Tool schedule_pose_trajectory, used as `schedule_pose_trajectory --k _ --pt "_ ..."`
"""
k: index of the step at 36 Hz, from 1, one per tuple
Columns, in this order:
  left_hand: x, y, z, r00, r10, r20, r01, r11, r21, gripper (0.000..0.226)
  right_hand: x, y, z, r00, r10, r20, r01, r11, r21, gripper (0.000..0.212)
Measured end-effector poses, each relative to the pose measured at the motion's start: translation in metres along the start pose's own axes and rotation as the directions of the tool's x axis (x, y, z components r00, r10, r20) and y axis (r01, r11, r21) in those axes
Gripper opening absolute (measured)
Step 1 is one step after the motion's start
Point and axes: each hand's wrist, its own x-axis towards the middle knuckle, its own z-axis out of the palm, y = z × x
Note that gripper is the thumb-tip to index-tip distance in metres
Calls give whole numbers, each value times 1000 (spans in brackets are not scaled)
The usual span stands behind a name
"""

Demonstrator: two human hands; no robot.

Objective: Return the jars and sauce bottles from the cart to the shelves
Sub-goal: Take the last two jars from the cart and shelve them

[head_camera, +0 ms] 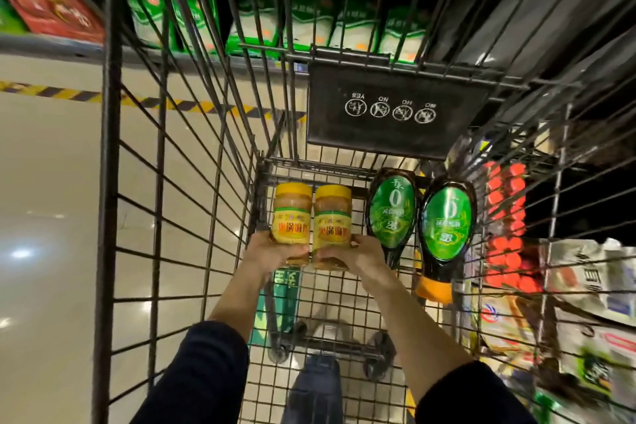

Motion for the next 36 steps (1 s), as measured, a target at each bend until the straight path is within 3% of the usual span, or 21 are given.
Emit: schedule_pose_trajectory --k 6,9,16,18,20,22,26,30,33,36 --pt "-22 12 6 1000 3 -20 -5 995 -99 24 -20 -3 -20 991 -55 119 41 993 113 46" --pt "-37 21 7 999 29 -33 -33 991 -129 23 -36 -8 -28 991 -103 88 88 984 157 30" --pt "-81 50 -1 989 143 -22 -145 971 -189 35 -92 -19 -52 986 -165 30 156 967 204 43" --pt "-100 59 -3 982 187 3 -182 963 -199 47 -111 -25 -57 981 -193 10 185 952 242 34" --pt "-121 66 -6 968 251 -9 -248 953 -171 43 -129 -31 -62 976 -218 -9 209 922 327 23" --pt "-141 70 -7 951 307 -24 -307 939 -152 39 -151 -33 -69 964 -263 -30 254 889 381 29" --pt "-187 75 -12 903 424 -66 -429 893 -133 34 -200 -33 -85 901 -425 -86 425 823 378 31" --pt "-242 79 -19 840 533 -98 -542 831 -127 60 -258 -32 -103 833 -541 -119 535 731 423 32" --pt "-286 81 -24 777 617 -123 -629 770 -108 56 -303 -26 -112 765 -624 -163 626 659 416 36" --pt "-334 86 -25 696 707 -129 -718 690 -89 48 -350 -19 -121 690 -696 -198 702 580 413 53"
